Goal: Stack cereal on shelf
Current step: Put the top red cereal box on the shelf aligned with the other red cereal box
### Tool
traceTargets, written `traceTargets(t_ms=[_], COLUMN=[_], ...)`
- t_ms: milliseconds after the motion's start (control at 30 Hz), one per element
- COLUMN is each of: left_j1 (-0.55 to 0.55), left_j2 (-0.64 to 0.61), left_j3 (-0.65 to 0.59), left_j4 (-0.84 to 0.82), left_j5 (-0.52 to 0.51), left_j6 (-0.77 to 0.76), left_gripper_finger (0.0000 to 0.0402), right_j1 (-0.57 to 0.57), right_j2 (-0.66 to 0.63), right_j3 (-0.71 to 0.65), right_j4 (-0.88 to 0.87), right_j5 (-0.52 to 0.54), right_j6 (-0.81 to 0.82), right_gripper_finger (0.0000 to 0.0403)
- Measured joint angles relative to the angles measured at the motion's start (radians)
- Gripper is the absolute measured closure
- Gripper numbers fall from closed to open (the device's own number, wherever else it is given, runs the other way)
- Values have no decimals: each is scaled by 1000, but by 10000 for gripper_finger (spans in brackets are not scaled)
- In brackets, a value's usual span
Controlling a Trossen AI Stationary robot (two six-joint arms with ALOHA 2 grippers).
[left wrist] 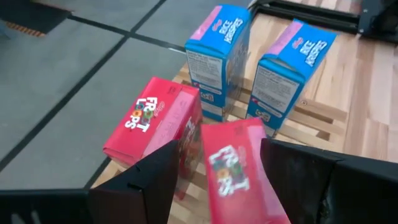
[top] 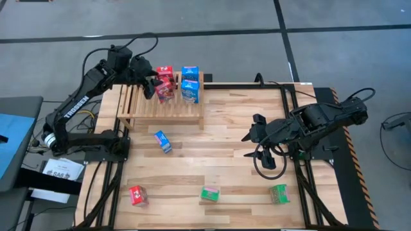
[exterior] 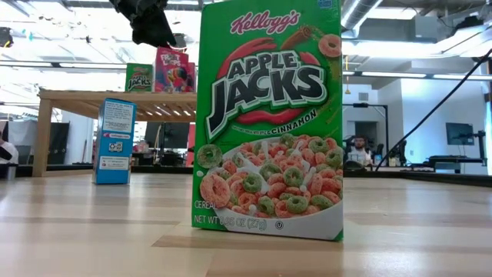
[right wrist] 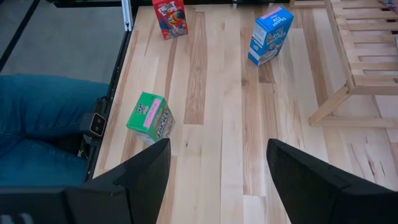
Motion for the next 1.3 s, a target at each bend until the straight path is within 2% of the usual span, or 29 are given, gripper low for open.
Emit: traceTargets(t_ms=[300, 600, 767, 933, 1033, 1300], left_j1=[0, -12, -70, -119, -131, -131], left_j2=[-82, -213, -290, -345, -351, -315], left_j3=[0, -2, -94, -251, -327, -413], left_j4=[-13, -201, -215, -115, -64, 53], left_j5=[6, 89, 97, 42, -30, -130], left_j6=[-74, -84, -128, -149, -153, -154], left_gripper_finger=[186, 186, 186, 186, 186, 186], right_j1=[0, 0, 0, 0, 0, 0], right_j2=[0, 0, 0, 0, 0, 0], right_j3=[0, 0, 0, 0, 0, 0], right_j4=[0, 0, 0, 0, 0, 0], right_j5=[0, 0, 0, 0, 0, 0], right_j6=[0, 0, 0, 0, 0, 0], right_gripper_finger=[111, 111, 111, 111, 111, 111])
